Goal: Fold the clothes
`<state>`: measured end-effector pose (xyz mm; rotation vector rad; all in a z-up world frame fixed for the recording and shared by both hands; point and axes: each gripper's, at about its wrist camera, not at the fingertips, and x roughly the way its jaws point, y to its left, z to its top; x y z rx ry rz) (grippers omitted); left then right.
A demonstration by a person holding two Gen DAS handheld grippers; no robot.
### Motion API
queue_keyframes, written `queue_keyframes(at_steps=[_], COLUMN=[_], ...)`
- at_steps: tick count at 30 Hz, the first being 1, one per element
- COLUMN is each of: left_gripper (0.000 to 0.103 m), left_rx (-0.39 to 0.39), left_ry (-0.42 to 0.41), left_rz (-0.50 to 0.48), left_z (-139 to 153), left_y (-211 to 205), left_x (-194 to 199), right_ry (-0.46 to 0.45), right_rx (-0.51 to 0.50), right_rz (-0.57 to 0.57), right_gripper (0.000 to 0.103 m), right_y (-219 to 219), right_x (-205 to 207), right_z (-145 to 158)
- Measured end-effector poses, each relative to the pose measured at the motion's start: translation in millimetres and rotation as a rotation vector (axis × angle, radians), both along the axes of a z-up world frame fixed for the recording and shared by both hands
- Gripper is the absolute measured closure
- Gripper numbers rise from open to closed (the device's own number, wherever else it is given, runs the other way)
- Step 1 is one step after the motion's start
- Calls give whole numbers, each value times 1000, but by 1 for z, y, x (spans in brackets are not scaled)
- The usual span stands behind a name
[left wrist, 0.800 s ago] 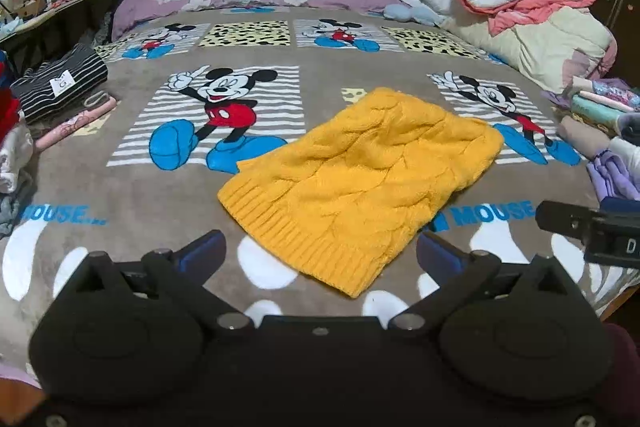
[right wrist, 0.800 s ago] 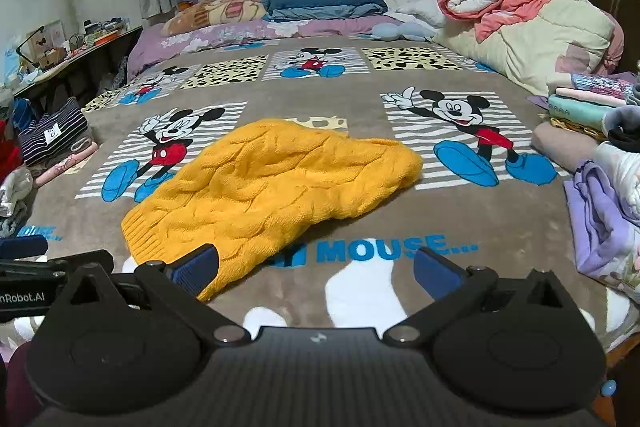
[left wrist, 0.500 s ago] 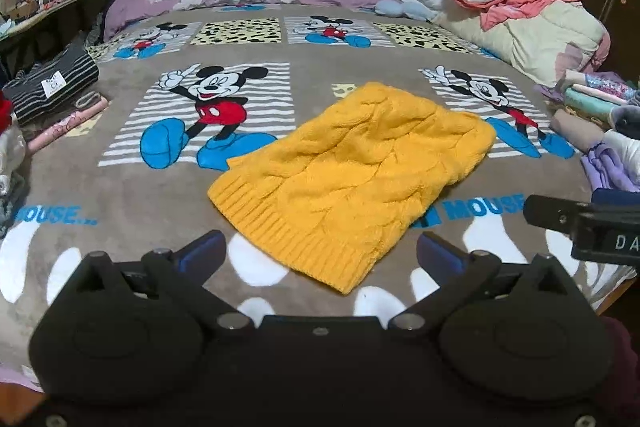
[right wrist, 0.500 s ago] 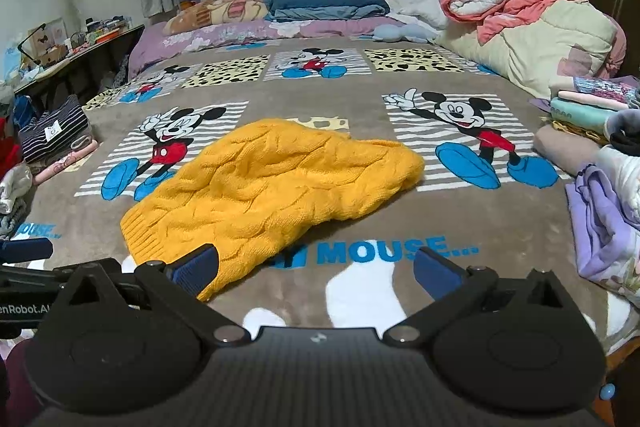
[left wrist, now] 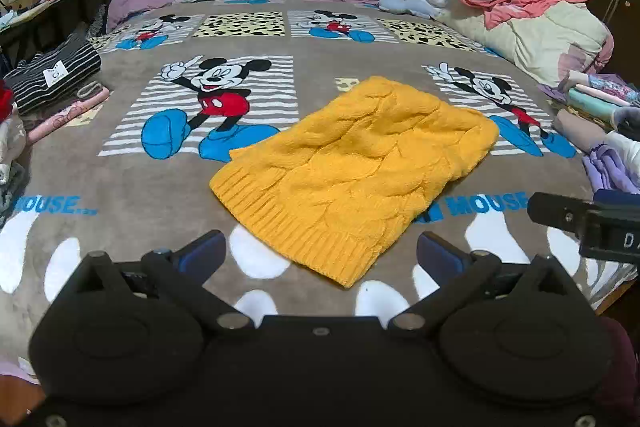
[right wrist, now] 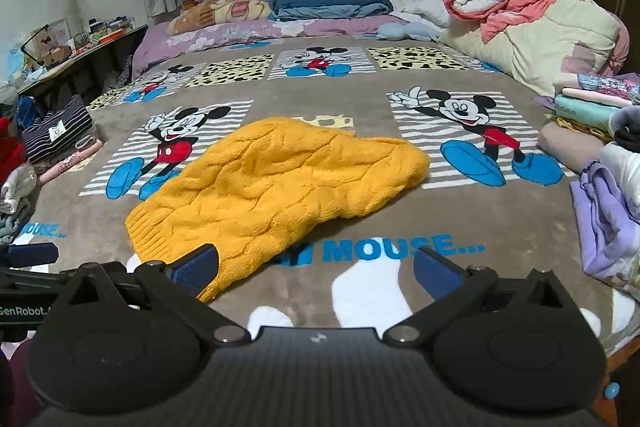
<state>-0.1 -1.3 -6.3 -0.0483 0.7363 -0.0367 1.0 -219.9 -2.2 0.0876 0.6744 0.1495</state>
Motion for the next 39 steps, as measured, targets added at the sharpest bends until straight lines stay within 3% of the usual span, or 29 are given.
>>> queue_keyframes(at_steps=[39], left_gripper=[0], left_rx=[-22], left_ry=[19], left_rz=[10], left_z=[-9], left_y=[5], left_x=[0], right_ry=[13], right_rx=[-7], right_rz=[1], right_gripper=[0], right_y=[4], right_x=[2], right_z=[-4])
